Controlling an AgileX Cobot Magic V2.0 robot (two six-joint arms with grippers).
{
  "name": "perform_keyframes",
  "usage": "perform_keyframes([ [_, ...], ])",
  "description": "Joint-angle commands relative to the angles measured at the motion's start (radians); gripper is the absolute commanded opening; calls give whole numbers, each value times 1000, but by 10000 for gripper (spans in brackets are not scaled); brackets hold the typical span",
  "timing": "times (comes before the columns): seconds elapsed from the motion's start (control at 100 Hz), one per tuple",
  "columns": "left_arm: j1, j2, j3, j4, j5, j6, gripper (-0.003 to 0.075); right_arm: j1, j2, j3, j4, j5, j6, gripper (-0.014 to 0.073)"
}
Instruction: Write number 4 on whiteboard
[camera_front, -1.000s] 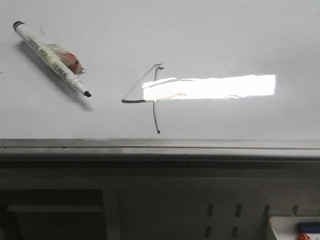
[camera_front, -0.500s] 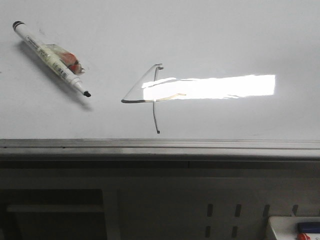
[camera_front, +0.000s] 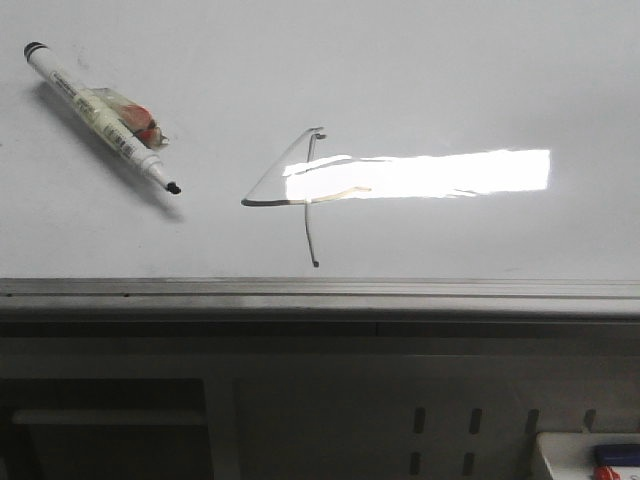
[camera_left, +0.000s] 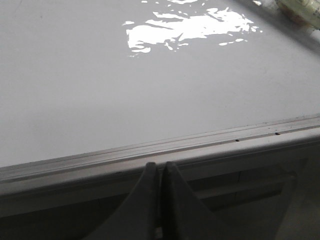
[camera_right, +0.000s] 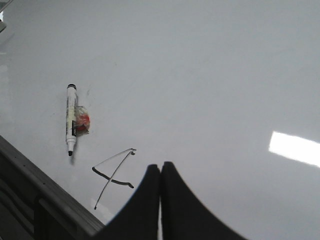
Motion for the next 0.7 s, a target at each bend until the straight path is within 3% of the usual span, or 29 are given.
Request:
perform_keyframes([
  [0.0, 0, 10, 34, -4, -66, -14, -20, -7, 5, -29, -6, -73, 0, -54],
  [0.69, 0, 10, 34, -4, -66, -14, -20, -15, 5, 16, -4, -105, 0, -54],
])
